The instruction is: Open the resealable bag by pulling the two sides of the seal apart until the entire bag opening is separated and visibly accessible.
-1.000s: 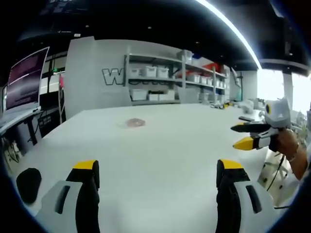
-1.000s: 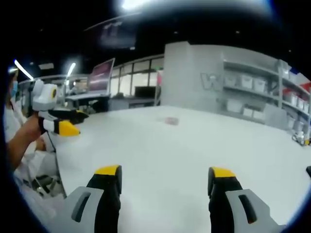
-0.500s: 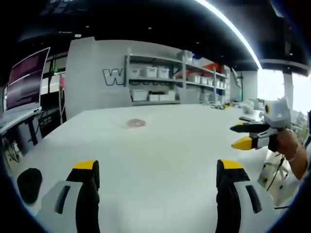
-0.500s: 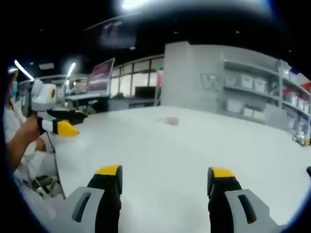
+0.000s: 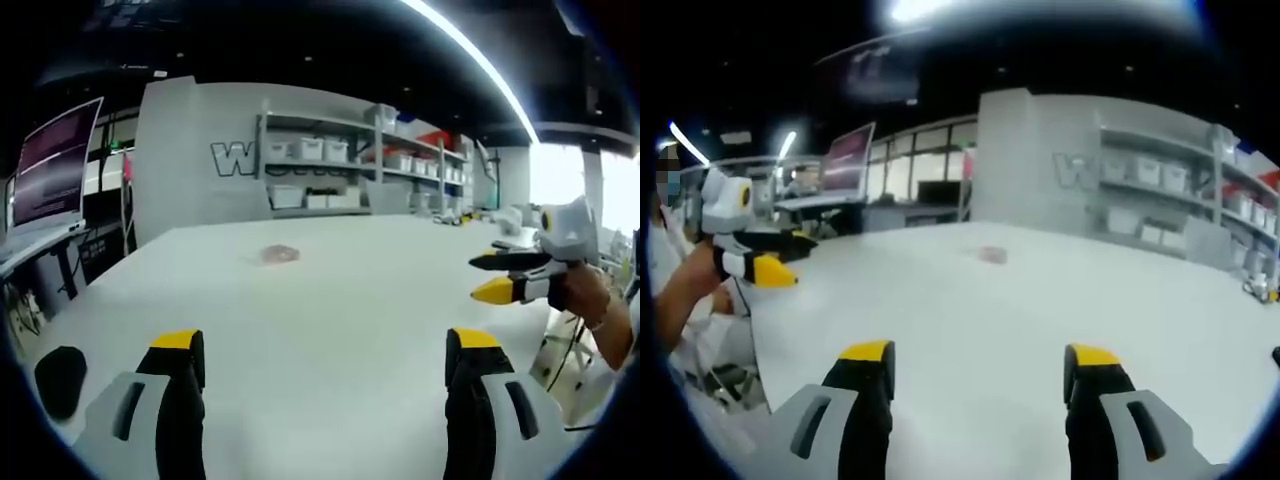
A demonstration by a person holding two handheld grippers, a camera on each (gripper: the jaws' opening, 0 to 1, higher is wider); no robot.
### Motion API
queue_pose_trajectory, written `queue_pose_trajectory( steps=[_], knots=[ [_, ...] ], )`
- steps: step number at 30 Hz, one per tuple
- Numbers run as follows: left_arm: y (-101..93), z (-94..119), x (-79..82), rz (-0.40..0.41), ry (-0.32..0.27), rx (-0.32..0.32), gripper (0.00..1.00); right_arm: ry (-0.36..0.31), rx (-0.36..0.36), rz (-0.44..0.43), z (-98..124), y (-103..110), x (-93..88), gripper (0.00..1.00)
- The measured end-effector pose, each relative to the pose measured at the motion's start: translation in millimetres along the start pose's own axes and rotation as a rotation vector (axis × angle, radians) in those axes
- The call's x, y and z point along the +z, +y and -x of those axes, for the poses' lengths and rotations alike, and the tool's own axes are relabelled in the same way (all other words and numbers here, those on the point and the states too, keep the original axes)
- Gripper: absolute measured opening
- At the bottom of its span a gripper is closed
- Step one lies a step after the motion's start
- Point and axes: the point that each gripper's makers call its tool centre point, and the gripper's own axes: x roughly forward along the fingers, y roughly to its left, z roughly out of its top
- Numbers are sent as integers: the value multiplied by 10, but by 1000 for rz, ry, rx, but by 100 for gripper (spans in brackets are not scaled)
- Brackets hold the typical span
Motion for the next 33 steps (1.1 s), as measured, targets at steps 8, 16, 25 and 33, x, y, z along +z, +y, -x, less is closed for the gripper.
queue_pose_trajectory(
  steps=[8, 16, 25, 33],
  knots=[
    [-3, -1, 6, 1, -1, -2, 98, -13, -6, 9, -27, -27, 74, 66],
    [0, 0, 28, 1, -5, -5, 98, -15, -10, 12, -79, -76, 114, 64],
    [9, -2, 29, -1, -3, -6, 98, -16, 1, 1, -146, -80, 124, 63],
    [3, -16, 36, -1, -3, -11, 98, -6, 1, 1, -211, -115, 112, 62]
  ],
)
